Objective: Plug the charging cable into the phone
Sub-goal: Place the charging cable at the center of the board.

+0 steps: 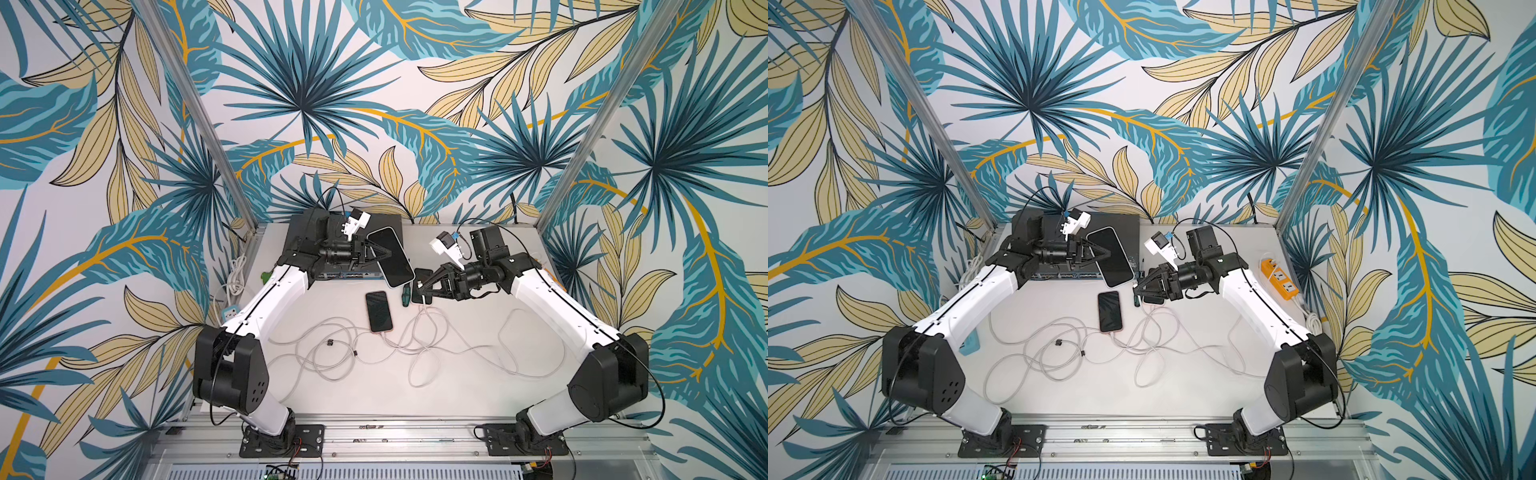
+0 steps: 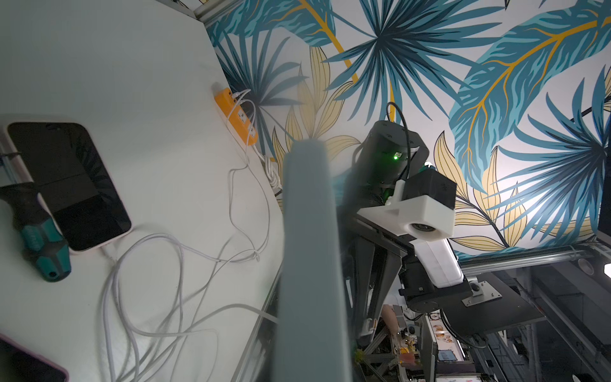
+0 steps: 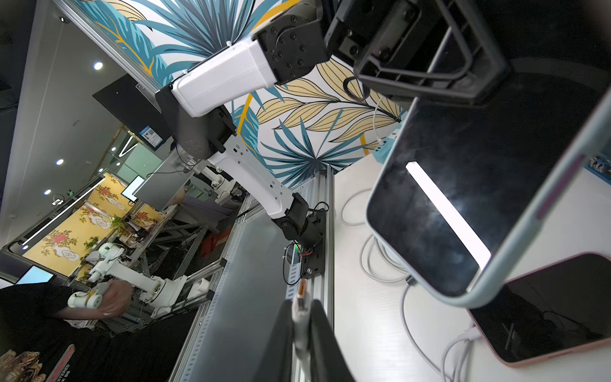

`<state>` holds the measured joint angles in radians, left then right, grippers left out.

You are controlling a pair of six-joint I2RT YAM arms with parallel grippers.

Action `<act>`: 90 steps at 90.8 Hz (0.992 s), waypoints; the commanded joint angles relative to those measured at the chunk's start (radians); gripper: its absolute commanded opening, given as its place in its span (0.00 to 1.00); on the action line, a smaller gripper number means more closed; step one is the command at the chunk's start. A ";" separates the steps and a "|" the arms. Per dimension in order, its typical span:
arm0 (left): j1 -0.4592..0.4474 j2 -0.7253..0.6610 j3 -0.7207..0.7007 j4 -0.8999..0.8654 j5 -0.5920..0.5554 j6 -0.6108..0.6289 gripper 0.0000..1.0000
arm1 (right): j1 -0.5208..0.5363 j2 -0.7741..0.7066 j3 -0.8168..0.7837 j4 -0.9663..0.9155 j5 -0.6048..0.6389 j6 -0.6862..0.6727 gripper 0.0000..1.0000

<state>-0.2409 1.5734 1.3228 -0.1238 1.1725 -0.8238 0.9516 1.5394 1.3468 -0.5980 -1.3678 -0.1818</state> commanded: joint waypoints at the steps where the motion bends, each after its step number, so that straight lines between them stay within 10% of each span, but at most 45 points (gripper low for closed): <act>1: 0.013 -0.080 -0.022 0.089 -0.034 -0.027 0.00 | 0.001 -0.042 -0.046 0.034 0.128 0.075 0.14; 37: 0.065 -0.166 -0.095 -0.058 -0.114 0.085 0.00 | -0.005 -0.054 -0.089 -0.187 1.659 0.466 0.15; 57: 0.066 -0.177 -0.132 -0.018 -0.106 0.069 0.00 | 0.014 -0.162 -0.257 0.055 1.413 0.342 0.33; 90: 0.066 -0.179 -0.173 0.000 -0.096 0.076 0.00 | -0.007 0.068 -0.134 -0.160 1.494 0.468 0.47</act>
<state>-0.1787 1.4372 1.1564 -0.1726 1.0546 -0.7677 0.9474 1.5978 1.2419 -0.7143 0.1127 0.2211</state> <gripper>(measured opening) 0.135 0.392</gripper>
